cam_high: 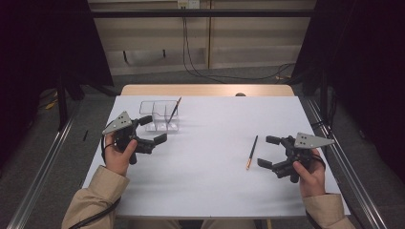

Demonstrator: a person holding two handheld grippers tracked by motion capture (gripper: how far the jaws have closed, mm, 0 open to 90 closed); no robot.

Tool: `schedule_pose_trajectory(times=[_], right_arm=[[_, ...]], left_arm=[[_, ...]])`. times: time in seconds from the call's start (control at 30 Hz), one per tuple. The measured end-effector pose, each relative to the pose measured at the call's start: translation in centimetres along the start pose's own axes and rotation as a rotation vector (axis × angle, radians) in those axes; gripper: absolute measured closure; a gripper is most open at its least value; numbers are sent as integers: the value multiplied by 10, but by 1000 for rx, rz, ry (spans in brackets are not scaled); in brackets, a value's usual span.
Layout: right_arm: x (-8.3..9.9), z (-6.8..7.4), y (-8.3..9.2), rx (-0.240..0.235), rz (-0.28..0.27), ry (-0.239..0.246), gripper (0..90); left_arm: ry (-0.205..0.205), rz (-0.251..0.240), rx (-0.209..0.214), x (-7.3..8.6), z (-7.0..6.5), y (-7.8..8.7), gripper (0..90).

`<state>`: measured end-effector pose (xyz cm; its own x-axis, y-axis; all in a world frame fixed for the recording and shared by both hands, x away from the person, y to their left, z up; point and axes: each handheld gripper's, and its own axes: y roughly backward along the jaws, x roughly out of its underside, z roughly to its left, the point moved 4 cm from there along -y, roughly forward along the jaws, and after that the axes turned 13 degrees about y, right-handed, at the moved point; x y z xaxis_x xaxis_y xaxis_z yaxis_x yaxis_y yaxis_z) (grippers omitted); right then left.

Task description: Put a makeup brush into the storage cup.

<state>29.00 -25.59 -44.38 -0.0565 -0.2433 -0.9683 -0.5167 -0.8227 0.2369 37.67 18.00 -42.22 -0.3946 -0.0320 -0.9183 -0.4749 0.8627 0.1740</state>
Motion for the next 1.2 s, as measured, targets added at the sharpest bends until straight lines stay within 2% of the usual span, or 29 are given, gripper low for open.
schedule_pose_trajectory(times=[0.23, 0.33, 1.2], right_arm=[[0, 0, 0, -1, 1, 0, 37], [0, 0, 0, -1, 2, 1, 37], [0, 0, -1, 1, 6, 3, 37]], left_arm=[[-14, -7, 20, 1, -8, 9, 0], [-5, -11, 34, 3, -10, 12, 0], [-11, -7, 13, 16, -20, 46, 0]])
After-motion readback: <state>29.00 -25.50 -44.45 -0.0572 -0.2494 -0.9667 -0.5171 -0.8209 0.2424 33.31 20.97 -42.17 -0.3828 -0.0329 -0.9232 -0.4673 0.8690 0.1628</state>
